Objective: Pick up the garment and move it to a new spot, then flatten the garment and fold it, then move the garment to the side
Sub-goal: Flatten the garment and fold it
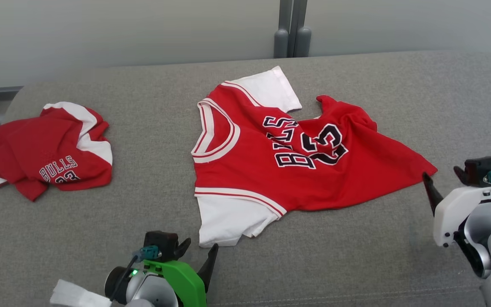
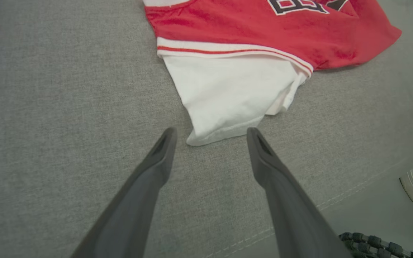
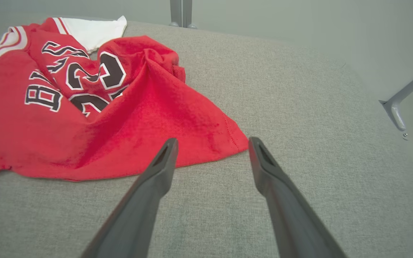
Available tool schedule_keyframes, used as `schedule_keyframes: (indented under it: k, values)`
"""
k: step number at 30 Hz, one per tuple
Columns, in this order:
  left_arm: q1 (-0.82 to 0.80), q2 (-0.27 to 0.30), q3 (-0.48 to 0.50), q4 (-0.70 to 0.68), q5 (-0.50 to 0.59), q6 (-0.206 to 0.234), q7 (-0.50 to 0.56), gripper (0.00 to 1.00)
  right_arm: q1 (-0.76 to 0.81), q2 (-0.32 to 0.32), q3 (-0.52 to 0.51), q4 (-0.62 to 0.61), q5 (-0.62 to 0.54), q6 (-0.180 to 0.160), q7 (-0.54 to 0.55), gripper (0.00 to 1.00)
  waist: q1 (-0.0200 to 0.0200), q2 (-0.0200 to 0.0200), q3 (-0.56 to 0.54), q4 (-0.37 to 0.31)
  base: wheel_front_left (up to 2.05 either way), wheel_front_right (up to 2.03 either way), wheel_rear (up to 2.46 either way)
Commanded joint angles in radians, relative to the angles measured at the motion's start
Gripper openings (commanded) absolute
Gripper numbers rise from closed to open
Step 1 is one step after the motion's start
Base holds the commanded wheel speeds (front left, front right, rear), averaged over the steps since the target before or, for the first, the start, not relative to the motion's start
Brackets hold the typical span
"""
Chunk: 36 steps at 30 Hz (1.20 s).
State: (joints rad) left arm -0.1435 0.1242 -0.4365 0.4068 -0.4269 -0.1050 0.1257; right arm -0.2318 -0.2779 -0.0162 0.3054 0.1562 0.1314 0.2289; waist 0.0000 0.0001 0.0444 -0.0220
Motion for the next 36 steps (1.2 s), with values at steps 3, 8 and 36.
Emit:
schedule_keyframes:
  k: [3,8,36]
  values:
    - [-0.047,0.002,-0.015,0.031,0.011,-0.007,0.011,1.00,-0.046,-0.010,-0.011,0.031,-0.042,-0.001,0.005,1.00,0.0000,-0.0001,0.045,-0.004,0.00,0.00,0.00]
    - [-0.093,-0.004,-0.029,0.085,-0.004,-0.012,0.010,0.87,-0.108,0.000,-0.016,0.106,-0.089,-0.001,0.000,1.00,0.0000,-0.0001,0.071,-0.003,0.00,0.00,0.00]
    - [-0.162,0.014,-0.065,0.078,-0.019,-0.007,-0.003,0.00,-0.325,0.013,-0.230,0.464,-0.211,-0.001,-0.080,1.00,0.0000,-0.0001,0.204,0.047,0.00,0.00,0.00]
